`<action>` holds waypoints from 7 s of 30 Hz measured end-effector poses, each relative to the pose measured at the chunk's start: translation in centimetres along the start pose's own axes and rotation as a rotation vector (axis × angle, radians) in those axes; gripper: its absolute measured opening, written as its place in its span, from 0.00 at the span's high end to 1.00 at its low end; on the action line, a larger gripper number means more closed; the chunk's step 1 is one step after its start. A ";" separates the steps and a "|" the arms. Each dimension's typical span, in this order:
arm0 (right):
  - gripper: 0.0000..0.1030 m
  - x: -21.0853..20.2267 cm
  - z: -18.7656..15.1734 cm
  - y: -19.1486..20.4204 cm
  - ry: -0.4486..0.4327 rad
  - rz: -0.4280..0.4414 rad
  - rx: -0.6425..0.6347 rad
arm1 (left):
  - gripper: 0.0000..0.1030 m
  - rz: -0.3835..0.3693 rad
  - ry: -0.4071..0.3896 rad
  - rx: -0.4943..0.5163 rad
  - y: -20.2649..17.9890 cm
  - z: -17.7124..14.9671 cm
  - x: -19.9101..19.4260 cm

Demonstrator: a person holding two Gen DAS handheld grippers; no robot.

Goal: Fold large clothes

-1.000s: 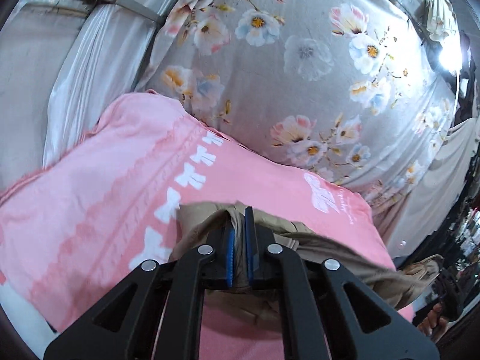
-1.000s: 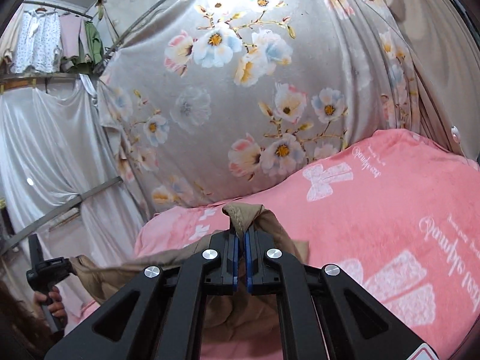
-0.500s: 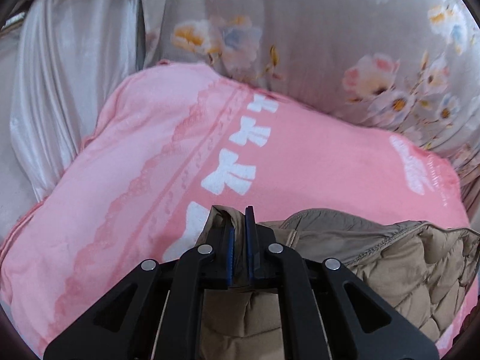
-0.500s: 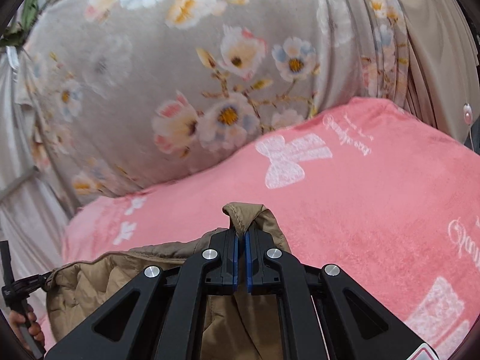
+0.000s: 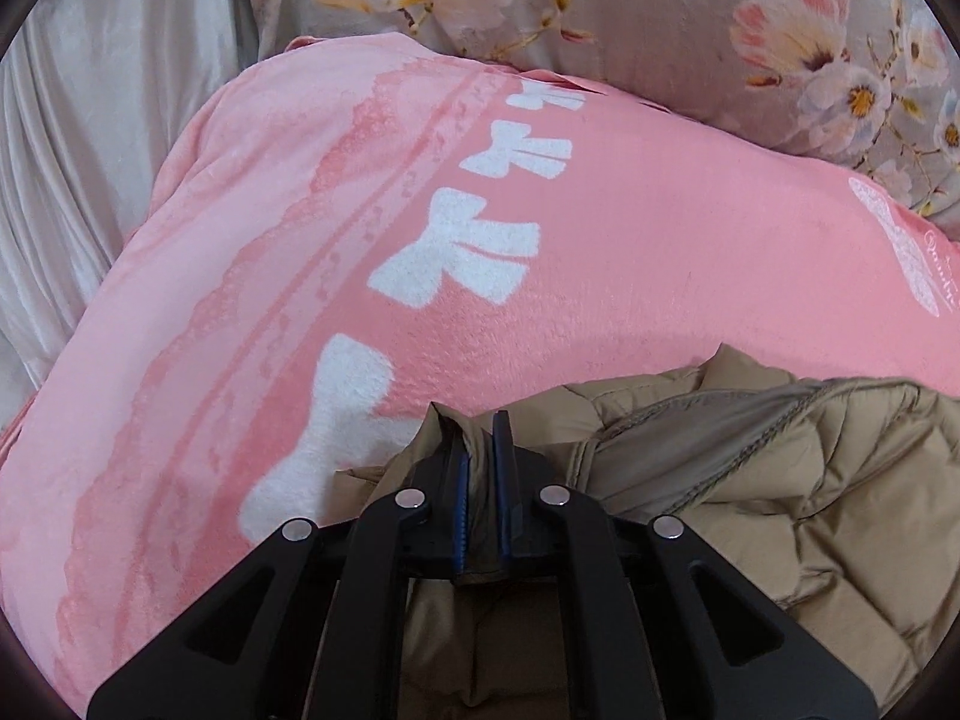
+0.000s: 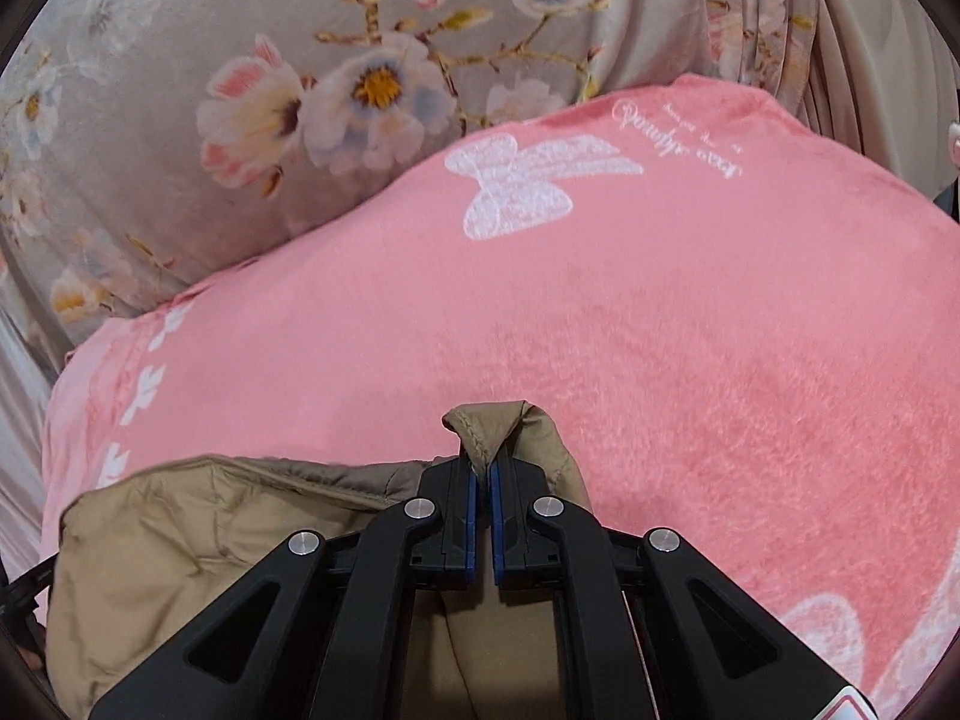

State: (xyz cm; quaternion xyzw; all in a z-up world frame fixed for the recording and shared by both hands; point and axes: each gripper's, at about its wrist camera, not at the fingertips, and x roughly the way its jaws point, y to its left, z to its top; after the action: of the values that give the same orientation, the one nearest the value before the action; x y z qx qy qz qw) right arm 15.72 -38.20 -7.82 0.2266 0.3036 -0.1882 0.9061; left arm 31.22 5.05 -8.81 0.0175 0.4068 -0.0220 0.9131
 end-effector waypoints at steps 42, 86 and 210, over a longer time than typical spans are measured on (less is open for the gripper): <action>0.78 -6.1 -2.5 13.6 -0.094 0.069 -0.305 | 0.23 -0.093 -0.186 0.187 -11.8 2.2 -10.8; 0.79 -0.9 -8.9 13.2 0.022 0.111 -0.247 | 0.14 -0.133 -0.092 0.174 -13.1 -4.9 -3.3; 0.75 -9.8 -13.2 13.8 0.313 0.221 -0.303 | 0.85 -0.410 -0.028 -0.132 -0.6 -5.9 -19.0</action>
State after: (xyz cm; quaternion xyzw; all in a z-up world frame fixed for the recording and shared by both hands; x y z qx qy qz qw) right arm 8.90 -17.91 -6.92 0.1463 0.4385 -0.0028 0.8868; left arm 14.15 5.24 1.38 -0.1258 0.3898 -0.1807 0.8942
